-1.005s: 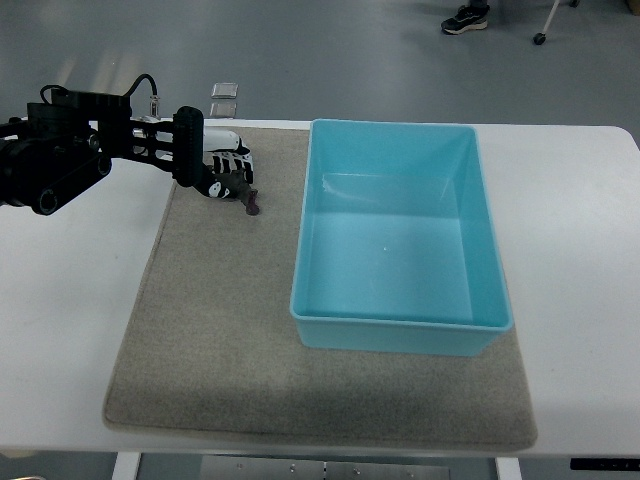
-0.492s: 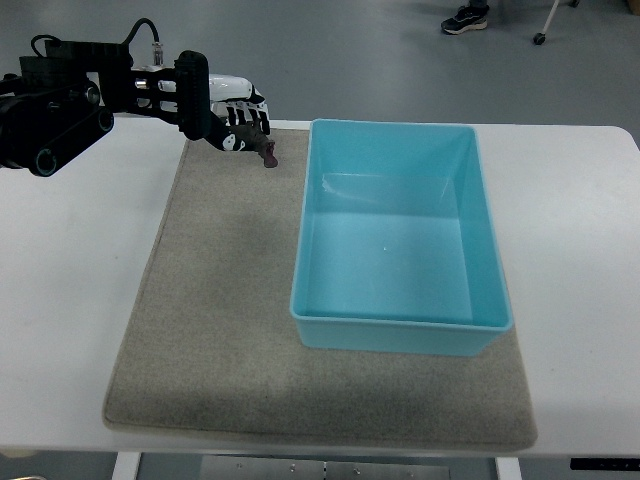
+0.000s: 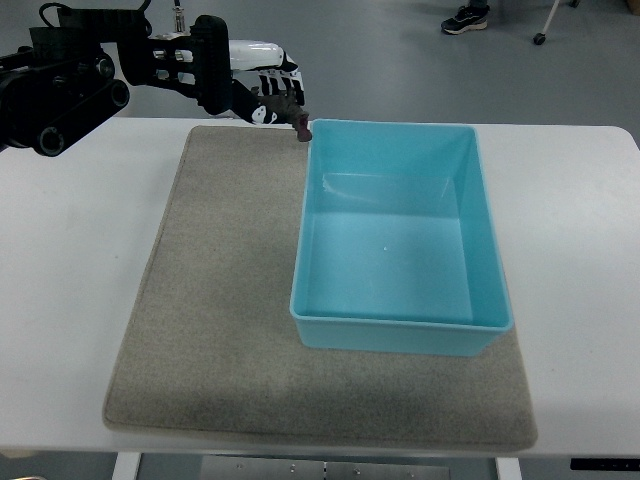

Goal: Place brown hippo in blue box with left hand
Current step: 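Lift the hippo and carry it over the blue box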

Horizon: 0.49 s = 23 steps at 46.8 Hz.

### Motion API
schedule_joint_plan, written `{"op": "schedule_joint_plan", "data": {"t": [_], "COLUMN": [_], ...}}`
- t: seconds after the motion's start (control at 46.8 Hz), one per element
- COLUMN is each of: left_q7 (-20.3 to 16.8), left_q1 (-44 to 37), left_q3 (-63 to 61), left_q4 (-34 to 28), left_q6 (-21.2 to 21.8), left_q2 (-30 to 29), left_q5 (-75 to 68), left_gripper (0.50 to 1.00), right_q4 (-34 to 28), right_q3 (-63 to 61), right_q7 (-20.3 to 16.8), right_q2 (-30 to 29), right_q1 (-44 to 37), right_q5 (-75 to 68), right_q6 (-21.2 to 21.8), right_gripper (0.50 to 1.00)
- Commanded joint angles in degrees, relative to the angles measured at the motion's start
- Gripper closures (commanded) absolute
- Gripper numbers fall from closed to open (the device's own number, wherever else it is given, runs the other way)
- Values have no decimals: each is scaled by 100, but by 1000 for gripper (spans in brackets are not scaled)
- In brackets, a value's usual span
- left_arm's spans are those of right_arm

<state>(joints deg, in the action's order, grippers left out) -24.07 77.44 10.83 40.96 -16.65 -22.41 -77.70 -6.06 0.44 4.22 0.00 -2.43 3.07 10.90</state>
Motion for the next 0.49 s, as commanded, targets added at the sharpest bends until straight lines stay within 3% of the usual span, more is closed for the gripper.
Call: {"op": "schedule_joint_plan", "data": {"t": [0.0,0.47], "left_q7": [8,8], "left_q1": [-10,-89], "left_q3": [174,192], "left_q4": [263,1301], "left_q6": [-5,-40], "left_q2": [-1,43], "left_q5": [35,44], "left_gripper": [922,915], "right_q4": [0,0], "right_q3": [0,0], "right_q7": [0,0], "right_q2": [0,0], "right_q1": [6,5], "right_q5": [1,-8], "right_q6": [0,0], "right_gripper": [564,564]}}
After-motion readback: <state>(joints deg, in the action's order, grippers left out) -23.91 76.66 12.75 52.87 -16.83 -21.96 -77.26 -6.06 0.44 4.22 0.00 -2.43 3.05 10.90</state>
